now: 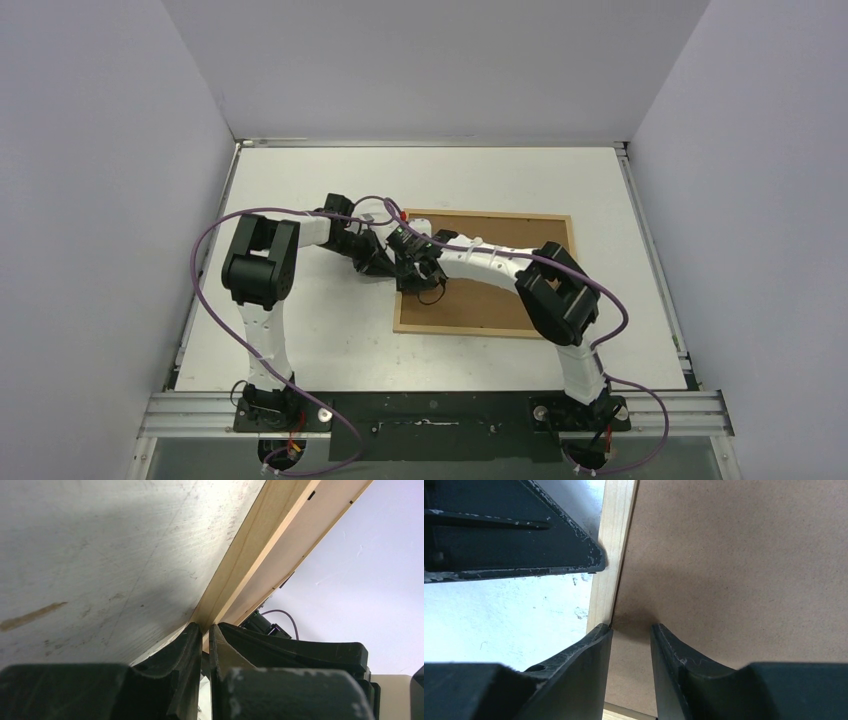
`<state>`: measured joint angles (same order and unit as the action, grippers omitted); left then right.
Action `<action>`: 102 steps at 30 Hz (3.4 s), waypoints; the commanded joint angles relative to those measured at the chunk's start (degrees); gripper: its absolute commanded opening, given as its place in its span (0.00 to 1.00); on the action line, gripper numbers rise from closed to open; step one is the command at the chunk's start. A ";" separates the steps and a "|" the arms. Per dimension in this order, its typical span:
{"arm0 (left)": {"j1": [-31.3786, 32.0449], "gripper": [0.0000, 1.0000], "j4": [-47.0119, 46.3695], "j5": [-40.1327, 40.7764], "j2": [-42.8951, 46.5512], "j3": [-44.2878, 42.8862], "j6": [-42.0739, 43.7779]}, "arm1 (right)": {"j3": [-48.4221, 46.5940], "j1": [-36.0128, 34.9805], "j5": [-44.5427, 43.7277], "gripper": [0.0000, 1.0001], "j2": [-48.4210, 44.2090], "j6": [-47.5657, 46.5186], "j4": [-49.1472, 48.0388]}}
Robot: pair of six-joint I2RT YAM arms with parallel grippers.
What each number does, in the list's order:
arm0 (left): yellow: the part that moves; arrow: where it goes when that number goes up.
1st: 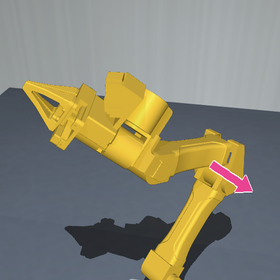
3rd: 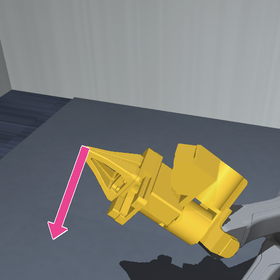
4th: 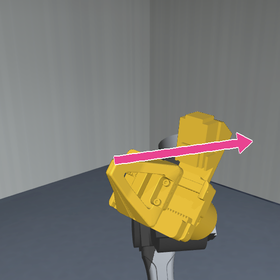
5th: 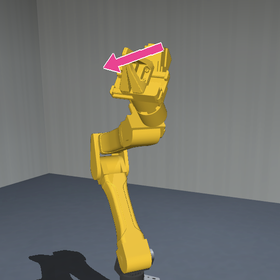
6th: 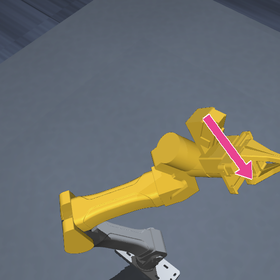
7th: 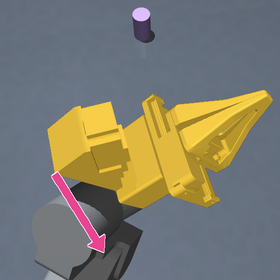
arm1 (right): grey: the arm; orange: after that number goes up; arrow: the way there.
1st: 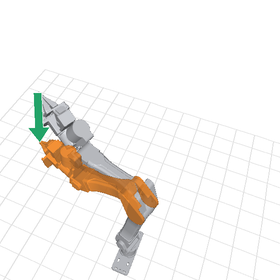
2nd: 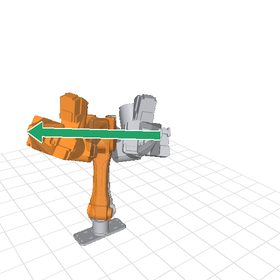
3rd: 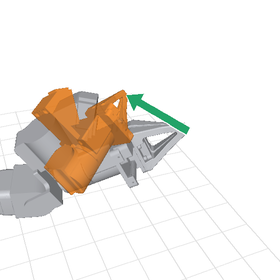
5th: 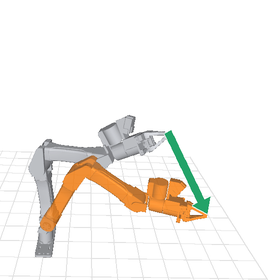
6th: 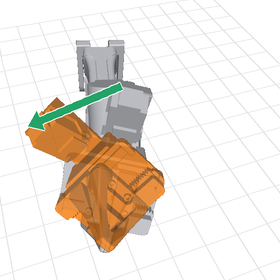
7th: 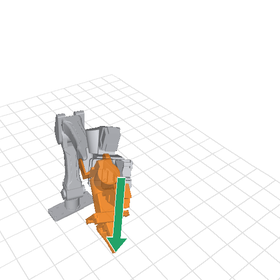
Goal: Put the photo into the frame
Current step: Install the photo frame at the center of the board.
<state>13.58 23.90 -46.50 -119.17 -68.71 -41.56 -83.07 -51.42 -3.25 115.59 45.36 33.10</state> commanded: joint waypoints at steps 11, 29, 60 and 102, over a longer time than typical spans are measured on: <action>0.15 0.07 4.72 10.55 -5.04 2.00 2.67 | 15.17 1.63 2.41 0.30 -2.57 -1.74 -11.27; 0.15 0.07 5.68 11.43 -5.72 1.58 3.06 | 16.55 0.98 3.83 0.28 -0.98 -7.76 -11.64; 0.19 0.06 5.74 11.52 -5.85 1.65 3.06 | 5.38 -3.16 -6.96 0.19 7.11 -3.86 5.99; -5.24 0.32 -5.50 -3.13 0.82 -0.84 -2.12 | -7.11 8.35 -7.92 0.47 -7.69 -6.79 0.36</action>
<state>8.14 22.94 -49.63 -120.14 -69.38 -43.48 -85.06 -43.13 -13.39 104.90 40.97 31.57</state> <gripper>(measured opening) 0.309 0.464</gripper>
